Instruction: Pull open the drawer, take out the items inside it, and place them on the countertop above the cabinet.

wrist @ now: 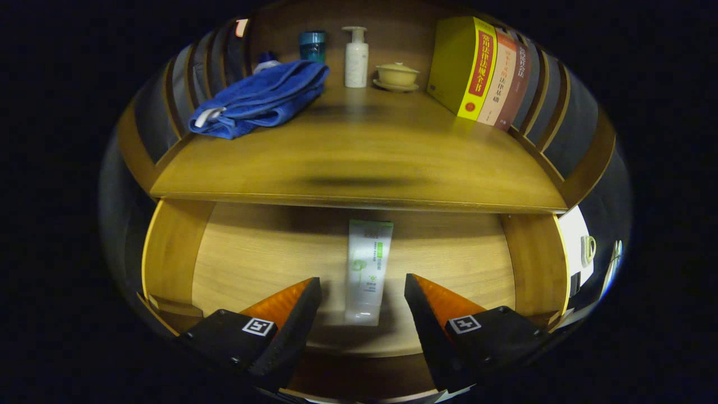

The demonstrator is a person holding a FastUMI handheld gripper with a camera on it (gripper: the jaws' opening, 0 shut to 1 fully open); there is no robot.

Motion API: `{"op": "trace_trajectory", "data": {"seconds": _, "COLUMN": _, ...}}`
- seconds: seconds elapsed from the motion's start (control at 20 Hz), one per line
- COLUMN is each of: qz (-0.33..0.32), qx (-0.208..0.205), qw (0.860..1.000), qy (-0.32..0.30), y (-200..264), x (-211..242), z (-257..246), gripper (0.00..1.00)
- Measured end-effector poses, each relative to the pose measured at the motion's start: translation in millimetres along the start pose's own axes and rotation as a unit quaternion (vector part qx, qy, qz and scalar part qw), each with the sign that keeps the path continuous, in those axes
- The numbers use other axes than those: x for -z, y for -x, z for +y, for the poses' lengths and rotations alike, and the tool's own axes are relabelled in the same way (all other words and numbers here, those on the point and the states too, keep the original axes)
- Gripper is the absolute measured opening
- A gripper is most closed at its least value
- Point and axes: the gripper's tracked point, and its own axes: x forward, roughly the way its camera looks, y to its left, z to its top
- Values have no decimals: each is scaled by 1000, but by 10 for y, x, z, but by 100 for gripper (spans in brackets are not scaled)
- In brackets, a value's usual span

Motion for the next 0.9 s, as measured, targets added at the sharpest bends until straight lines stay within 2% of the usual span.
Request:
{"op": "trace_trajectory", "data": {"seconds": 0.2, "qz": 29, "qx": 3, "qw": 999, "qy": 12, "y": -106, "x": 125, "z": 19, "gripper": 97}}
{"op": "trace_trajectory", "data": {"seconds": 0.55, "qz": 67, "qx": 2, "qw": 998, "qy": 19, "y": -308, "x": 358, "z": 131, "gripper": 86}}
{"op": "trace_trajectory", "data": {"seconds": 0.6, "qz": 84, "qx": -3, "qw": 996, "qy": 23, "y": -311, "x": 452, "z": 157, "gripper": 80}}
{"op": "trace_trajectory", "data": {"seconds": 0.8, "qz": 86, "qx": -4, "qw": 996, "qy": 7, "y": -201, "x": 469, "z": 218, "gripper": 58}}
{"op": "trace_trajectory", "data": {"seconds": 0.9, "qz": 85, "qx": -5, "qw": 996, "qy": 9, "y": -105, "x": 500, "z": 240, "gripper": 56}}
